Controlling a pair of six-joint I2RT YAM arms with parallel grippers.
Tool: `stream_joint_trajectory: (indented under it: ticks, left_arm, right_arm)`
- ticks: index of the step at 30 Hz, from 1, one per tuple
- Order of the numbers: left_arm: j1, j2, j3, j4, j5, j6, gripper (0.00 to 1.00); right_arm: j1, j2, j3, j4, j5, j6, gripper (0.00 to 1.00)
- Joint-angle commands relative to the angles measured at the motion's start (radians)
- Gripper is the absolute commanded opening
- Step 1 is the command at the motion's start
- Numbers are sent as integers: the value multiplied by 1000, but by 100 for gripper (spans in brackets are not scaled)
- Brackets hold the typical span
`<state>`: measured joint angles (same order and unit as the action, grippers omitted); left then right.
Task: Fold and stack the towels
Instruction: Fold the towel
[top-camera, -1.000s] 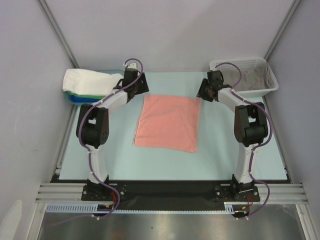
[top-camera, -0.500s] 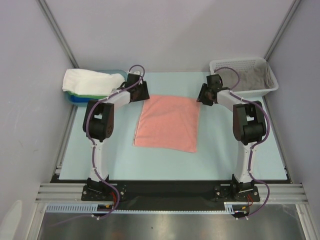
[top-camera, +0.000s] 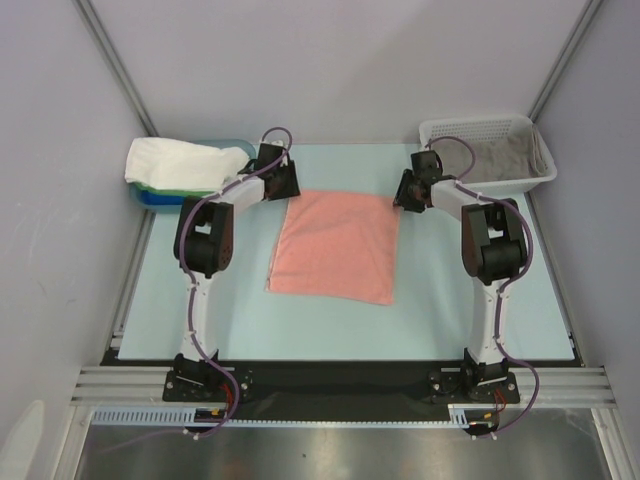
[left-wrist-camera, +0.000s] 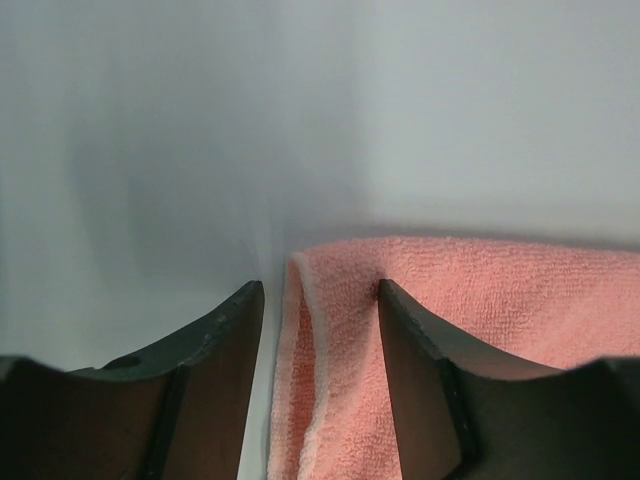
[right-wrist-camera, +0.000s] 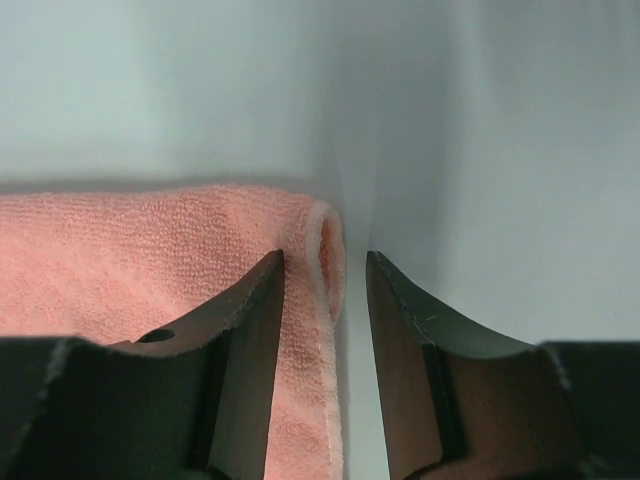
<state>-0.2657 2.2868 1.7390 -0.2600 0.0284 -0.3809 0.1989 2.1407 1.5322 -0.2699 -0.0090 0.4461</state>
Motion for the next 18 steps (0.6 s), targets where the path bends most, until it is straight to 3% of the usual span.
stream_joint_trajectory:
  ticks: [1, 18]
  left_arm:
    - [6, 20, 56, -31, -7, 22, 55]
    - [6, 59, 93, -53, -4, 20, 43]
  right_arm:
    - [0, 28, 48, 6, 9, -20, 44]
    - [22, 84, 121, -23, 69, -53, 40]
